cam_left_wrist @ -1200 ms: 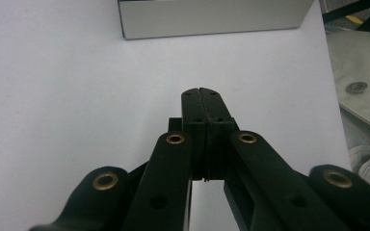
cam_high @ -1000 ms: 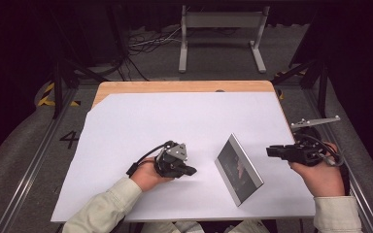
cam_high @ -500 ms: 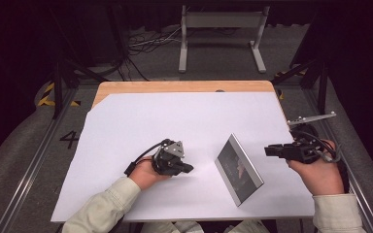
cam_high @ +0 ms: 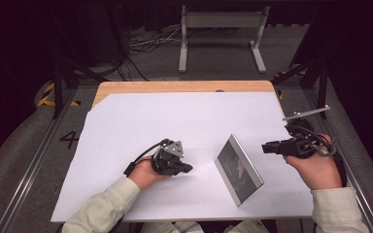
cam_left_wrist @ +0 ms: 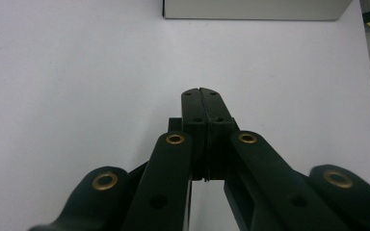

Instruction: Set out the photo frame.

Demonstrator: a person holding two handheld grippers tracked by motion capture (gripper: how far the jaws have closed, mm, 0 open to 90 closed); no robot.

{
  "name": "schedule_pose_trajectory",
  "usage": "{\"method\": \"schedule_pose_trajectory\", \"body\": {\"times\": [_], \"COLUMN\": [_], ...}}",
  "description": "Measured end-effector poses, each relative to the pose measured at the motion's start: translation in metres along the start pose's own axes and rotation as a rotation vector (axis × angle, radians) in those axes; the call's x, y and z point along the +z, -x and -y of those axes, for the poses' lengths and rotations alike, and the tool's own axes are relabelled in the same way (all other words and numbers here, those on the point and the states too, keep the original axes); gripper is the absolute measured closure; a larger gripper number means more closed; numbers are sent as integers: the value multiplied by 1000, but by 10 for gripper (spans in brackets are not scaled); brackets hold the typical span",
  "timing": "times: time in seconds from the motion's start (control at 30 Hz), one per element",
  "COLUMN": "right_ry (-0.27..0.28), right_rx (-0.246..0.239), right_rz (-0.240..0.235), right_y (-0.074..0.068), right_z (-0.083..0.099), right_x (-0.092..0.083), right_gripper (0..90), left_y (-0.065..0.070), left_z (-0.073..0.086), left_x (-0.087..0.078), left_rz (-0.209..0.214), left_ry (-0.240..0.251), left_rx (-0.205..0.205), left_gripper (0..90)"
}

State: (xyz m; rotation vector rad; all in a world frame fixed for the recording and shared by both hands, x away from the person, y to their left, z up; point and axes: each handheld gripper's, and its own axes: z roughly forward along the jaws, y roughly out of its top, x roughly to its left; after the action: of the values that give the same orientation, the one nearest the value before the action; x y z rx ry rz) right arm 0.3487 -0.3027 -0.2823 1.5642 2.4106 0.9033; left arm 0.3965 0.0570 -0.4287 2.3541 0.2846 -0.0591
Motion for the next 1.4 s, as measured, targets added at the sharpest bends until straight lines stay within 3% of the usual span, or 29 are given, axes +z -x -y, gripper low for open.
{"method": "schedule_pose_trajectory", "body": {"times": [0.33,0.6,1.4], "right_ry": [-39,-89,-167], "right_rx": [-18,-2,-3], "right_rz": [4,0,-28], "right_y": [-3,0,-30], "right_z": [-15,-25,-42], "right_x": [-1,-1,2], "right_gripper": [735,724,699], "left_y": [0,0,-3], "left_z": [1,2,4], "left_x": [0,-1,0], "left_rz": [6,-5,-18], "left_ry": [-2,-3,-11], "left_rx": [-1,-3,-18], "left_gripper": [900,900,900]}}
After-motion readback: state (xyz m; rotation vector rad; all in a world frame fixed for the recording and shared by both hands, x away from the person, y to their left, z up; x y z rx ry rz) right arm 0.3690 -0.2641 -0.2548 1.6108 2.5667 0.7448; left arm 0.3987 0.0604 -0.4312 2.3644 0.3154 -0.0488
